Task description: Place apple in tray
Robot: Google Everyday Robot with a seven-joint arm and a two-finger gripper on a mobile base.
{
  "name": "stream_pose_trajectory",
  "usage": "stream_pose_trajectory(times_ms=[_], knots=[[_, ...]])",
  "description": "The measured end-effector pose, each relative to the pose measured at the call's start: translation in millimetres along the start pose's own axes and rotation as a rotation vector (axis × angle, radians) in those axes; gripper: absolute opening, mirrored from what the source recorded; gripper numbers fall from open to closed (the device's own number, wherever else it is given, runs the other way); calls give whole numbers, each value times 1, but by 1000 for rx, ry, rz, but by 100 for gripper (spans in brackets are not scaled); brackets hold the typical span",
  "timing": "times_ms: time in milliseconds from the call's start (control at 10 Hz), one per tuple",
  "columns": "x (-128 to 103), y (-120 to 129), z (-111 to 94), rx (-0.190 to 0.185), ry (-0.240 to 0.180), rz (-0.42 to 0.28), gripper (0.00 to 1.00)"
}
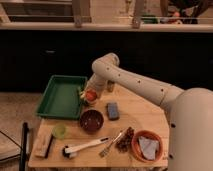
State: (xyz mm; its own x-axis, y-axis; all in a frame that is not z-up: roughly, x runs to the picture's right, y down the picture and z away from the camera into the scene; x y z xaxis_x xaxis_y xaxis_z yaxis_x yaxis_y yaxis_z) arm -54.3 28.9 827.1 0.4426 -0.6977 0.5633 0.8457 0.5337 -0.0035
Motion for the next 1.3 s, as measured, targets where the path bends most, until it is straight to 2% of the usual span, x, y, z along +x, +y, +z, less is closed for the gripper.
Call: stream_pose_trajectory(times_ms=[200,300,500,900,1300], knots=[[0,3,-17,11,33,10,0],[-1,2,-32,20,48,10,0],[-8,-6,-55,41,59,-11,0],[-21,-23,-60,71,10,-82,0],[-36,-53,-55,66,-28,-171,0]])
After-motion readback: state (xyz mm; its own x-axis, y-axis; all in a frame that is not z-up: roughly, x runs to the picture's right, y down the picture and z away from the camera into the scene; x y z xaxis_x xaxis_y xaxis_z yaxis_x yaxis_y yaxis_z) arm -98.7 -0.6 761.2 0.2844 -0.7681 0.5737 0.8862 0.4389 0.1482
